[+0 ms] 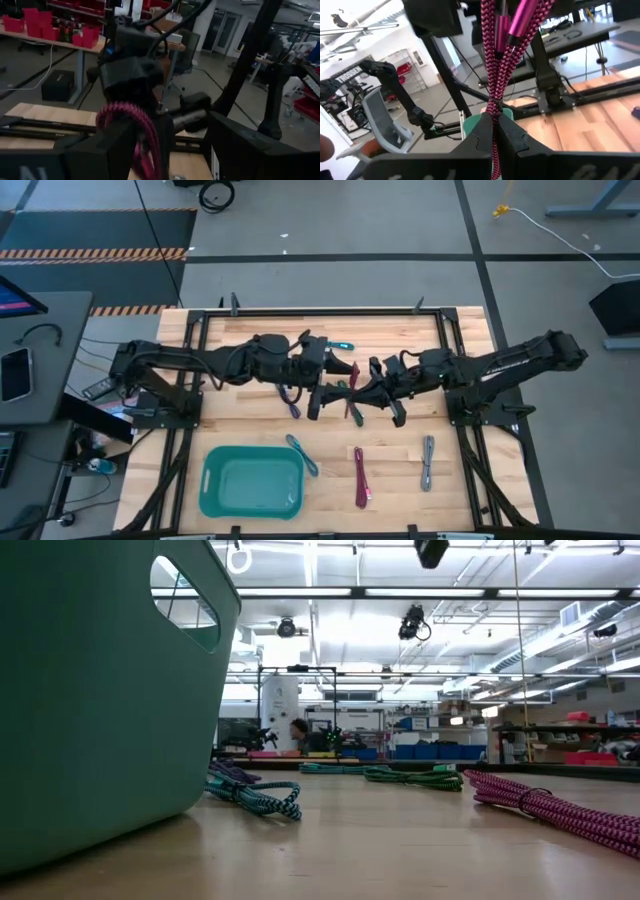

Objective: Pick and place USB-C Cables
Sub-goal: Put the top pink charger cable into the green bin

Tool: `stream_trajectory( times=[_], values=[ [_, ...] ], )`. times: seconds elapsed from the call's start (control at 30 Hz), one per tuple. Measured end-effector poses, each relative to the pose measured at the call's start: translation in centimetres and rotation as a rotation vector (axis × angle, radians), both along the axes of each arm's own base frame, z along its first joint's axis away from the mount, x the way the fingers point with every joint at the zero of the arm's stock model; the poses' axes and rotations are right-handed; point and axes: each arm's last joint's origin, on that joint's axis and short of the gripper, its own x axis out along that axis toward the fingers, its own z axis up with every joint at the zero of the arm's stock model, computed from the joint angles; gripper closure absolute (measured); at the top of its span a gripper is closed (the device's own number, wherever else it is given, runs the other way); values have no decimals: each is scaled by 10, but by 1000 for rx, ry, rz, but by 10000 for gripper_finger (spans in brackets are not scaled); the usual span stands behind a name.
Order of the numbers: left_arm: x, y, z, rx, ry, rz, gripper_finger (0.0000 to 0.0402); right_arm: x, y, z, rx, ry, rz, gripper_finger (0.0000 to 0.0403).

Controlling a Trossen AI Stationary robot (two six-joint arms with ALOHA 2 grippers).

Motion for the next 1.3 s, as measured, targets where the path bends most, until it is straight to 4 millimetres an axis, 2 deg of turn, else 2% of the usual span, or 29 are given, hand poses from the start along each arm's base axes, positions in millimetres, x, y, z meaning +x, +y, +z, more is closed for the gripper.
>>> stream_trajectory(
  times=[0.27, 0.4, 0.5, 0.67, 0.7, 0.77, 1.0, 1.3],
  values=[
    [11, 2, -13, 18, 38, 8, 160, 12, 3, -6, 25, -35, 51, 396],
    [11, 3, -14, 12, 44, 12, 184, 12, 3, -4, 27, -51, 52, 396],
    [11, 3, -15, 12, 51, 16, 232, 11, 3, -3, 28, -57, 53, 396],
    [11, 4, -14, 17, 48, 24, 369, 10, 3, -2, 29, -60, 49, 396],
    [11, 5, -14, 14, 46, 28, 383, 10, 2, -2, 34, -59, 49, 396],
    [11, 6, -13, 29, 44, 30, 389, 9, 3, 0, 45, -65, 54, 388],
    [10, 7, -13, 68, 48, 43, 390, 8, 4, 2, 134, -63, 98, 318],
    [10, 8, -14, 76, 49, 48, 390, 8, 4, 4, 208, -53, 122, 251]
  ],
)
